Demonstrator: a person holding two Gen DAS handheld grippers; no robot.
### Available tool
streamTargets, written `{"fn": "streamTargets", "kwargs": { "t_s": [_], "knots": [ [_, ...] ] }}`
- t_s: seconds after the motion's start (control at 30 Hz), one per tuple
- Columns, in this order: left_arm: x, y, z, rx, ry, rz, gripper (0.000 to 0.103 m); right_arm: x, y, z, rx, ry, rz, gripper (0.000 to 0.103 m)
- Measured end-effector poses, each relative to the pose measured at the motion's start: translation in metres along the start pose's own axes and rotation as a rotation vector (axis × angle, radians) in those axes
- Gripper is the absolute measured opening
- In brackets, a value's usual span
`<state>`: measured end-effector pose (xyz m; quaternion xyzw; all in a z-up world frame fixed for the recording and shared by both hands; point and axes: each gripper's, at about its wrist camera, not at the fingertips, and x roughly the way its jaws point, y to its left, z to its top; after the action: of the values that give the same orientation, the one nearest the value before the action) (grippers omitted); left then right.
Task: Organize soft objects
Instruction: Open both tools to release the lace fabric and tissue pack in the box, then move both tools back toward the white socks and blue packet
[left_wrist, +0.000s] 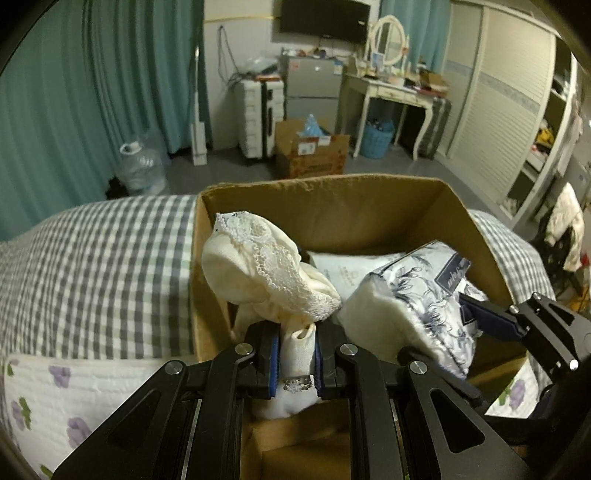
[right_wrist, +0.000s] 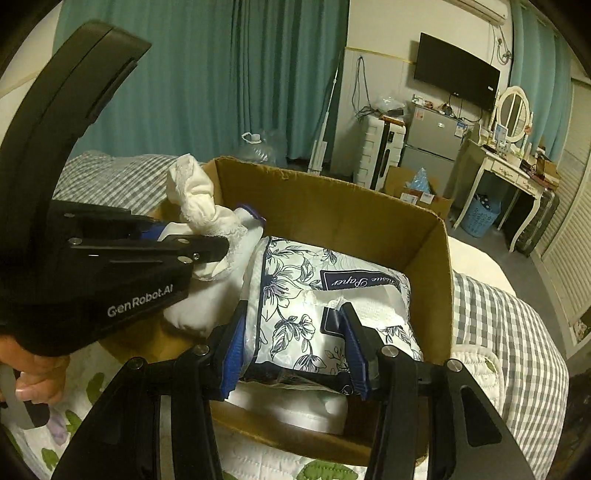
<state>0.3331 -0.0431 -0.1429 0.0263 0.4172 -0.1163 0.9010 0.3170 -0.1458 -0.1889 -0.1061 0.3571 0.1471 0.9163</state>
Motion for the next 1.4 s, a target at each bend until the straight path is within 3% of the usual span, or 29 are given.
{"fn": "streamTargets", "kwargs": {
  "t_s": [0.17, 0.23, 0.37, 0.53, 0.8, 1.03, 1.17, 1.23, 1.37, 1.4],
  "knots": [
    [0.002, -0.001, 0.0, 0.004, 0.002, 0.021, 0.02, 0.007, -0.001, -0.002, 0.002, 0.004, 0.009, 0.055],
    [0.002, -0.001, -0.001, 0.0, 0.006, 0.026, 0.021, 0.002, 0.002, -0.004, -0.006, -0.009, -0.001, 0.064],
    [-0.008, 0.0, 0.002, -0.007, -0.004, 0.044, 0.046, -0.009, -0.006, -0.004, 0.026, -0.021, 0.006, 0.065],
    [-0.043, 0.0, 0.011, -0.008, -0.073, 0.067, 0.067, -0.039, -0.014, 0.004, 0.06, -0.056, -0.007, 0.067],
    [-0.114, 0.004, 0.012, -0.012, -0.181, 0.082, 0.068, -0.119, -0.015, 0.013, 0.089, -0.158, -0.048, 0.072],
    [-0.185, 0.007, -0.004, -0.046, -0.269, 0.102, 0.069, -0.203, -0.006, 0.017, 0.102, -0.246, -0.092, 0.091],
    [-0.229, 0.009, -0.017, -0.069, -0.33, 0.095, 0.084, -0.248, -0.001, 0.016, 0.121, -0.283, -0.119, 0.097],
    [-0.253, 0.007, -0.024, -0.075, -0.369, 0.107, 0.084, -0.271, 0.002, 0.013, 0.127, -0.303, -0.14, 0.103],
    [-0.285, 0.007, -0.035, -0.09, -0.411, 0.109, 0.086, -0.312, 0.008, 0.006, 0.129, -0.341, -0.168, 0.103],
    [-0.294, 0.007, -0.04, -0.096, -0.419, 0.11, 0.091, -0.322, 0.01, 0.004, 0.127, -0.351, -0.174, 0.103]
  ]
}}
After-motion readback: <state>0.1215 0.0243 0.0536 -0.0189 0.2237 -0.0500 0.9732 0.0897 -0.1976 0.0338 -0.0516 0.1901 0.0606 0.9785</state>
